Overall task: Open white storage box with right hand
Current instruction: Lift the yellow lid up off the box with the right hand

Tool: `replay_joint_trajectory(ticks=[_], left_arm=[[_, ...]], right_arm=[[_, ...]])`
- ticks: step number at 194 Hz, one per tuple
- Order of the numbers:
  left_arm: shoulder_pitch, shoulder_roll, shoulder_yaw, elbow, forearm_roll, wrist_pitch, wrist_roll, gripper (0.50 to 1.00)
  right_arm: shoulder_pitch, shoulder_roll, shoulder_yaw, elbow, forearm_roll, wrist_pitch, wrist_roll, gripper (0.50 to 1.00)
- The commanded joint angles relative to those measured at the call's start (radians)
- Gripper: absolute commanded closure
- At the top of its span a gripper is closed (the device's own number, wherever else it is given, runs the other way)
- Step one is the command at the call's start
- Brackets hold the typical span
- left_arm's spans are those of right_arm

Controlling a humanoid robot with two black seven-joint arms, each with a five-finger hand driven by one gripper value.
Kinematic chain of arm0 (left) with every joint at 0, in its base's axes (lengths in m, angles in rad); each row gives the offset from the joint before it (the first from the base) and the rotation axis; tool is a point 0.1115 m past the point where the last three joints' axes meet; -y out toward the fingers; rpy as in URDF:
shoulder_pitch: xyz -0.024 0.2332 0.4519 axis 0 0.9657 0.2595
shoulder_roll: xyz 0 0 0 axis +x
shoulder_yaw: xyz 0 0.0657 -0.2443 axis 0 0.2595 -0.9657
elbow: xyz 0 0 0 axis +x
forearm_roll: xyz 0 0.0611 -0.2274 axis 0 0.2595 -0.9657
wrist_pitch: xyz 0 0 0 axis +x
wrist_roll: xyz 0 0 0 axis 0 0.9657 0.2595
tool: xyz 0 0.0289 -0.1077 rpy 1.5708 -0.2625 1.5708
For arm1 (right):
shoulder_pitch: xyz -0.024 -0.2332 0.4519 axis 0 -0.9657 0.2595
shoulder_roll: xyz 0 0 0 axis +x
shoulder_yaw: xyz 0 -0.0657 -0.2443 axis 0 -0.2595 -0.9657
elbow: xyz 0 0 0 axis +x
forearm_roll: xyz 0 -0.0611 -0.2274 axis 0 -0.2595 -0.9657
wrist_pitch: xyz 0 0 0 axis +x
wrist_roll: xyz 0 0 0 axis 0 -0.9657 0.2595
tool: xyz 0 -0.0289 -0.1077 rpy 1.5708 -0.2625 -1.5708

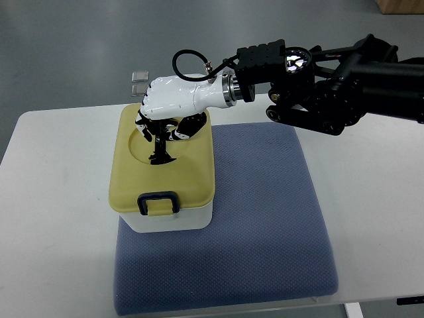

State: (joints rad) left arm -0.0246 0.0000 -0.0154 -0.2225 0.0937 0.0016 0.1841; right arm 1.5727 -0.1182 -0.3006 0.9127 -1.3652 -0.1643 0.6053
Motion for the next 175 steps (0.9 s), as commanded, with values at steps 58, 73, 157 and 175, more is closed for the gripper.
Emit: replay_joint_trajectory(ticks=[58,73,157,175], left_arm=[[0.000,0.000,-0.001,0.002,0.000,0.000,0.000,0.500],[0.000,0.000,-0.001,0.002,0.000,0.000,0.000,0.500],[0.000,0.000,0.000,0.002,0.000,0.000,0.000,0.500],[0.000,0.000,0.000,0.000,0.000,0.000,-0.002,0.500]], right_arm=[[0.083,-0.034,0.015,0.015,0.014,0.005,-0.001,1.000],[0.110,-0.063,0.018,0.028,0.018,0.005,0.001,1.000],[0.179,-0.380,0.015,0.141,0.018,0.022,0.006,1.000],[0.176,-0.443,0.002,0.140,0.017,0.022,0.006,1.000]])
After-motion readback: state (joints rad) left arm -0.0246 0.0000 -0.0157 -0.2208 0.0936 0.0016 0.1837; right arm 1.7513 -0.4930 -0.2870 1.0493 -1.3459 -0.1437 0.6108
